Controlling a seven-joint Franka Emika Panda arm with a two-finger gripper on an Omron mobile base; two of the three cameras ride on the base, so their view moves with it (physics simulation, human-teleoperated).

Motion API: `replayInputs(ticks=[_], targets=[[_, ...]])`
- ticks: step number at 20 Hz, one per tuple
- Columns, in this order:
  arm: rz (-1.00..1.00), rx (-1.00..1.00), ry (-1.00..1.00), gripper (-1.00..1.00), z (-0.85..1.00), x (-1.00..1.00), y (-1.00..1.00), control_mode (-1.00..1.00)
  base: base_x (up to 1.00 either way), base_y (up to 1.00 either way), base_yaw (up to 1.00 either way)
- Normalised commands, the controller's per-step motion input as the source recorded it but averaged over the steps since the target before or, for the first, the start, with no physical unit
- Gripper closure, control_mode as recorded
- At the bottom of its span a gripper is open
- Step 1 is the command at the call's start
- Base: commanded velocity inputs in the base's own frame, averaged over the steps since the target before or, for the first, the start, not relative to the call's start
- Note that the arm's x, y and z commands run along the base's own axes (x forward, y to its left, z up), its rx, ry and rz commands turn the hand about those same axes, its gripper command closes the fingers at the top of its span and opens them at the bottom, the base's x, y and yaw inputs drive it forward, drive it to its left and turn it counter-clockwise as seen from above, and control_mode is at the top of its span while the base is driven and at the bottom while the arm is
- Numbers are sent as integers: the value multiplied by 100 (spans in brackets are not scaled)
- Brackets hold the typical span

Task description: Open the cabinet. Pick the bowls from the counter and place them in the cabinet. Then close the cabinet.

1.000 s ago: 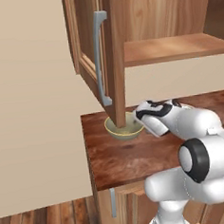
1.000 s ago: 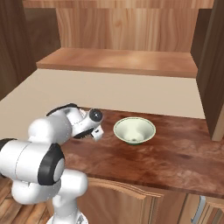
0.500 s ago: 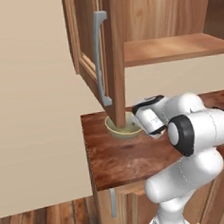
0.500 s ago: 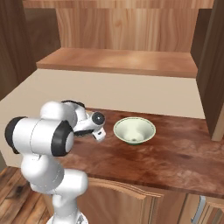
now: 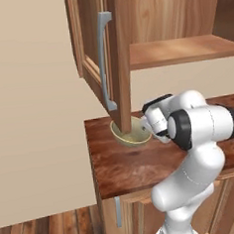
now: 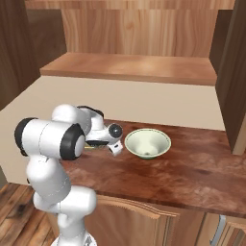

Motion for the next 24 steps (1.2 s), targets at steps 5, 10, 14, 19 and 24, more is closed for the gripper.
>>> replayInputs(ticks=[5, 10, 14, 19, 24], targets=[[0, 0, -1, 100, -14, -15, 15, -100, 0, 0, 0], [0, -1, -15, 100, 9, -54, 32, -100, 0, 0, 0], [-1, -7, -7, 100, 52, -47, 35, -100, 0, 0, 0], [-9, -17, 11, 100, 80, -8, 24, -100, 0, 0, 0], [-2, -22, 26, 100, 100, 12, 3, -100, 0, 0, 0]])
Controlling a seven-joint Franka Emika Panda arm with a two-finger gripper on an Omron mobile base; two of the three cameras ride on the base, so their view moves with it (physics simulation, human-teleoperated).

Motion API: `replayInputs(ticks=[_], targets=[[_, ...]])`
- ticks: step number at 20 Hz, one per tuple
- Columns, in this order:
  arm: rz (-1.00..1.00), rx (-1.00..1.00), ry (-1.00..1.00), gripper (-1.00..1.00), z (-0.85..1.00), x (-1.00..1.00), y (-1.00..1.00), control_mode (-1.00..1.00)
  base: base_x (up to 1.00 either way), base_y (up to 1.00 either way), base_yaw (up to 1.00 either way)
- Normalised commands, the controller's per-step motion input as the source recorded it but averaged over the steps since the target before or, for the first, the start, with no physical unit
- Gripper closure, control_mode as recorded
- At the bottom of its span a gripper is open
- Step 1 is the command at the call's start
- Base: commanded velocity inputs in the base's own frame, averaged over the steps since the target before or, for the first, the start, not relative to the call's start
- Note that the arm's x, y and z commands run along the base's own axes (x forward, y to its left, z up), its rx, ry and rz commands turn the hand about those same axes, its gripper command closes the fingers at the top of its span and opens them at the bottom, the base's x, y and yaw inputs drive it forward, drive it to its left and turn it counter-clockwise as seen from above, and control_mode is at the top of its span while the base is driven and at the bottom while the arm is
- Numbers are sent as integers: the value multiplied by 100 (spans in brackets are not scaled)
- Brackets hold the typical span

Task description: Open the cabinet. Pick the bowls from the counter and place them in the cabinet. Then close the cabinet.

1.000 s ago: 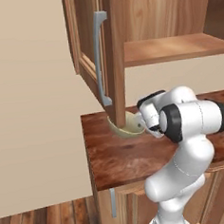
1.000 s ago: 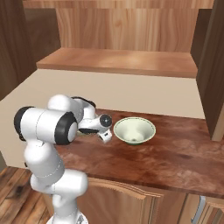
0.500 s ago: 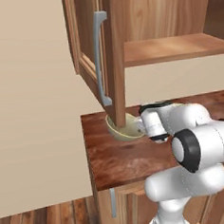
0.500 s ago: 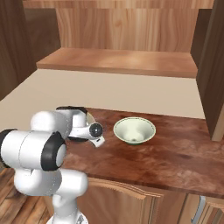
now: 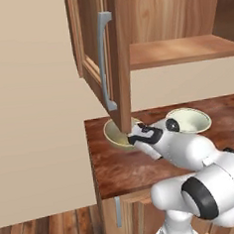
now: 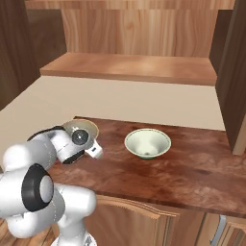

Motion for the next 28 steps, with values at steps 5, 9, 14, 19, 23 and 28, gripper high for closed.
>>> replayInputs(ticks=[5, 9, 14, 19, 23, 28], targets=[[-1, -19, 33, 100, 87, 2, -2, -100, 0, 0, 0], [0, -11, 32, 100, 63, 0, -22, -100, 0, 0, 0], [0, -1, 25, 100, 52, -2, -32, -100, 0, 0, 0], [0, 0, 3, 100, 5, -46, -17, -100, 0, 0, 0], [0, 0, 0, 100, 5, -68, -14, -100, 0, 0, 0], [0, 0, 0, 100, 20, -60, -13, -100, 0, 0, 0]])
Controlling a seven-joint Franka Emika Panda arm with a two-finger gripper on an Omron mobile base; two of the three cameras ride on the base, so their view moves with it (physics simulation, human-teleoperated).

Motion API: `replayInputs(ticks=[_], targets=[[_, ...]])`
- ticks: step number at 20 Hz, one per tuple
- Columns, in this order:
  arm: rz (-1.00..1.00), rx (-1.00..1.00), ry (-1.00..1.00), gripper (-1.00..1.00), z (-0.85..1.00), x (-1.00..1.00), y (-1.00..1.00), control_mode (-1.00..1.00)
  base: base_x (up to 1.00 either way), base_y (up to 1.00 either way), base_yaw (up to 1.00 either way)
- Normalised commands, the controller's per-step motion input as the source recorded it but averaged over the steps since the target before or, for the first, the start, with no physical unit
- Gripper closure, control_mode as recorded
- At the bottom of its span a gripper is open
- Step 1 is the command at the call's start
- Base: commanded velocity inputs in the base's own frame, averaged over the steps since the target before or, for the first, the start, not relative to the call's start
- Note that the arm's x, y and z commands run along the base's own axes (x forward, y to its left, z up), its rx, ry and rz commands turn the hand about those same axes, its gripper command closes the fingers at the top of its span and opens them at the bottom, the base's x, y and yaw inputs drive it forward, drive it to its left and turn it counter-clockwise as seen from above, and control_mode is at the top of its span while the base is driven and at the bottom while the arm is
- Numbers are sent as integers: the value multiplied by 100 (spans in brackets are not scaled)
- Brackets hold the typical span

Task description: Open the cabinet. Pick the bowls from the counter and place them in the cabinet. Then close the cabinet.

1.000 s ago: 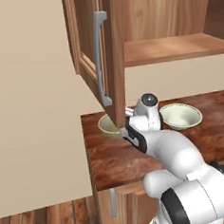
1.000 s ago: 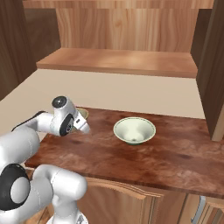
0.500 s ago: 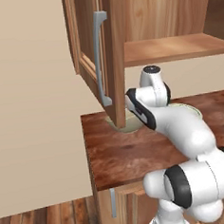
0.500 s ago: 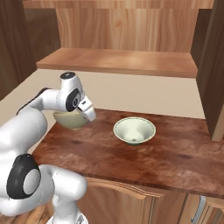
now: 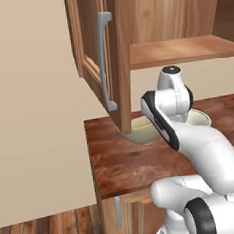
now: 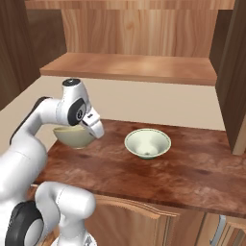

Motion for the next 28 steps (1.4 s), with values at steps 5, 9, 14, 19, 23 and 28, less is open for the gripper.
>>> replayInputs(ticks=[5, 9, 14, 19, 23, 28], targets=[[0, 0, 0, 100, 36, -37, -3, -100, 0, 0, 0], [0, 1, 0, 100, 59, -21, -2, -100, 0, 0, 0], [0, 3, 0, 100, 67, -16, -5, -100, 0, 0, 0], [0, 6, 0, 100, 64, -13, -7, -100, 0, 0, 0], [0, 5, -1, 100, 59, -13, -10, -100, 0, 0, 0], [0, 5, -10, 100, 48, -8, -10, -100, 0, 0, 0]])
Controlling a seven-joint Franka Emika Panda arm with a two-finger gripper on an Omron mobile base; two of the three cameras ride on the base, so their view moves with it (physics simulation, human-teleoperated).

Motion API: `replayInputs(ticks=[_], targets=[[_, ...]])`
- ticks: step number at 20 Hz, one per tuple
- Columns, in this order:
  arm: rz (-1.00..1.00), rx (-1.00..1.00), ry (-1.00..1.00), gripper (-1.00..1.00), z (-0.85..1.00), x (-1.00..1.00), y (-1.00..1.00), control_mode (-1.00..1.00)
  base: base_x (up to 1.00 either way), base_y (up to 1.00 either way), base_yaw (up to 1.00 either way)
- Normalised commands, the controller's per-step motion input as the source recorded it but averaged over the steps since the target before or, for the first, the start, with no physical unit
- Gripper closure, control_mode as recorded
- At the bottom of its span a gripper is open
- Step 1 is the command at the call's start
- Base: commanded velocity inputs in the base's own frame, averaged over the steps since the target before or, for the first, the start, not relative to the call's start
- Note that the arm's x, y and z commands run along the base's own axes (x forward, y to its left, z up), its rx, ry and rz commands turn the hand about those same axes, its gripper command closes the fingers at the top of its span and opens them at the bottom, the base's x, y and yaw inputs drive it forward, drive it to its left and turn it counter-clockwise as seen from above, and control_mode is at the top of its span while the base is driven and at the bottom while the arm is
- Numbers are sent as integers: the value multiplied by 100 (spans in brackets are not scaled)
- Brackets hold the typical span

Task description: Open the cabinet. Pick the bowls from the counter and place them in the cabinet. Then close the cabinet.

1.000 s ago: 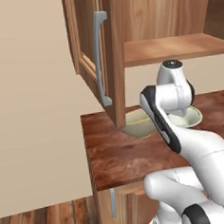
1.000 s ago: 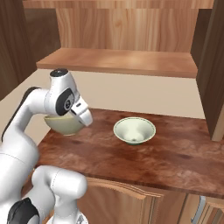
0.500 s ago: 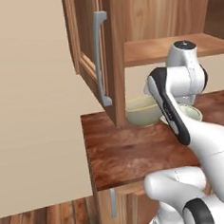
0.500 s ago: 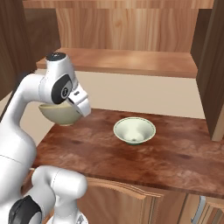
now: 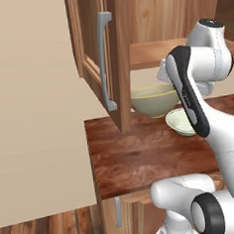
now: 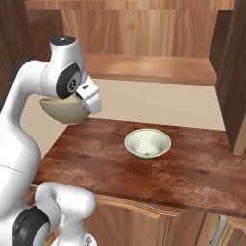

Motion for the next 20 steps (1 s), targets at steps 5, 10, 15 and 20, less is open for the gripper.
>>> replayInputs(ticks=[5, 10, 15, 20], targets=[[-1, 9, -22, 100, 31, -2, -6, -100, 0, 0, 0], [-2, 9, -29, 100, 32, 0, -2, -100, 0, 0, 0], [-1, 8, -30, 100, 29, 0, 0, -100, 0, 0, 0], [-1, 8, -19, 100, 25, 11, 0, -100, 0, 0, 0]])
